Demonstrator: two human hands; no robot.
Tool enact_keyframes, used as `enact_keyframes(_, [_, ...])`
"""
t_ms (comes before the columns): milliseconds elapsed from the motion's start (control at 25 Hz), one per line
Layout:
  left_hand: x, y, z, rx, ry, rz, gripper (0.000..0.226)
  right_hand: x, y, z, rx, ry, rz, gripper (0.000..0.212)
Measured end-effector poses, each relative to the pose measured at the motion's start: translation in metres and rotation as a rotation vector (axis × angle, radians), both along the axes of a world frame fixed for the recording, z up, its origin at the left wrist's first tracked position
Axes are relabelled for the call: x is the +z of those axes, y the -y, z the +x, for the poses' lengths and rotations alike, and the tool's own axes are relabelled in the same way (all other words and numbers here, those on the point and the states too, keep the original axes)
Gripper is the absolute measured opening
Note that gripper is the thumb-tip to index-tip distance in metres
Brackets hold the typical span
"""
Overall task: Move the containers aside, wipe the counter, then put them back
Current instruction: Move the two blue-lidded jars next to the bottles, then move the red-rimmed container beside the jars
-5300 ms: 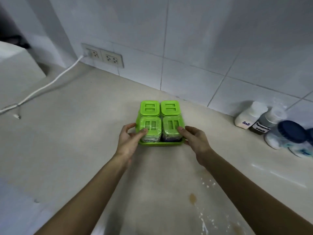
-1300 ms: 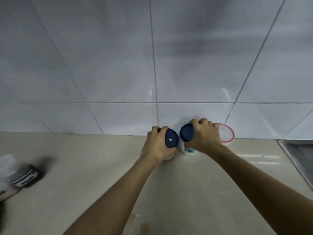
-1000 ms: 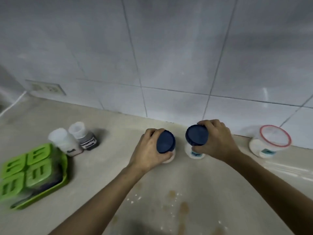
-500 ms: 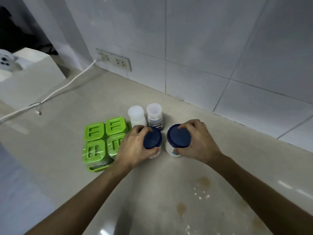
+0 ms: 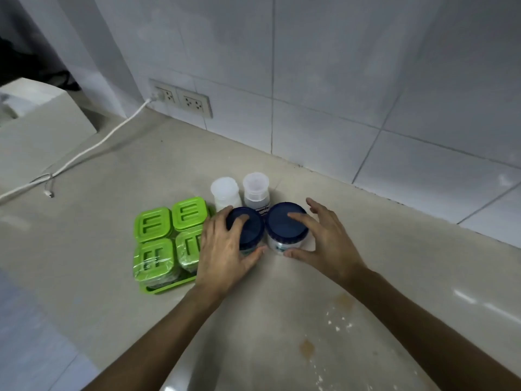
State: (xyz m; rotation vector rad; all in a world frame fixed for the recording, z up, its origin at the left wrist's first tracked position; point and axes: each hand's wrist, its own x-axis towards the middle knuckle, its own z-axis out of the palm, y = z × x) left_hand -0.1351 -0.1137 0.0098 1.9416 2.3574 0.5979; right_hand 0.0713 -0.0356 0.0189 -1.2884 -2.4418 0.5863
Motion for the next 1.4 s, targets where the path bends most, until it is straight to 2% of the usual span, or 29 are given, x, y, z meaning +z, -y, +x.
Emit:
enact_keyframes(80, [0.0, 0.009, 0.015, -0.034, -0.025, 0.127, 0.054, -0.006, 0.009, 0.037, -0.064, -0.018, 0.01, 0.066])
enact_keyframes(160, [-0.002, 0.018, 0.043, -0.174, -0.015, 0.242, 0.04, -0.015, 0.025, 0.086, -0.155, -0.042, 0.011, 0.055])
enact_keyframes(280, [-0.016, 0.035, 0.107, -0.497, 0.05, 0.211, 0.033, -0.028, 0.061, 0.166, -0.387, -0.154, -0.022, 0.044])
enact_keyframes(400, [-0.032, 0.032, 0.192, -0.7, 0.068, 0.155, 0.031, -0.039, 0.102, 0.242, -0.612, -0.229, -0.021, 0.036])
enact_keyframes(480, [-0.038, 0.014, 0.253, -0.79, -0.03, 0.115, 0.037, -0.046, 0.113, 0.287, -0.621, -0.149, 0.025, 0.042])
enact_keyframes(600, [-0.05, -0.025, 0.342, -0.84, -0.128, 0.03, 0.043, -0.046, 0.086, 0.363, -0.671, 0.016, 0.158, 0.047])
enact_keyframes(680, [-0.058, -0.045, 0.393, -0.845, -0.108, -0.013, 0.045, -0.036, 0.052, 0.411, -0.74, 0.121, 0.25, 0.056])
enact_keyframes(760, [-0.065, -0.056, 0.431, -0.817, -0.081, -0.04, 0.044, -0.029, 0.021, 0.447, -0.708, 0.272, 0.304, 0.064])
enact_keyframes(800, [-0.068, -0.058, 0.443, -0.795, -0.091, -0.05, 0.044, -0.028, 0.009, 0.459, -0.682, 0.334, 0.306, 0.066])
enact_keyframes(880, [-0.074, -0.057, 0.457, -0.78, -0.134, -0.07, 0.044, -0.033, -0.007, 0.476, -0.708, 0.31, 0.28, 0.07])
enact_keyframes(1000, [-0.086, -0.052, 0.458, -0.778, -0.137, -0.064, 0.044, -0.044, -0.021, 0.482, -0.836, -0.023, 0.177, 0.071])
enact_keyframes(1120, [-0.091, -0.052, 0.455, -0.777, -0.148, -0.023, 0.046, -0.047, -0.026, 0.479, -0.882, -0.143, 0.178, 0.068])
enact_keyframes(1200, [-0.087, -0.056, 0.459, -0.802, -0.15, 0.016, 0.048, -0.044, -0.024, 0.479, -0.883, -0.141, 0.19, 0.067])
enact_keyframes(1280, [-0.078, -0.06, 0.454, -0.831, -0.145, 0.048, 0.047, -0.036, -0.016, 0.469, -0.798, -0.053, 0.232, 0.069])
enact_keyframes(1400, [-0.064, -0.057, 0.413, -0.803, -0.053, 0.076, 0.025, -0.021, 0.003, 0.424, -0.589, -0.013, 0.286, 0.071])
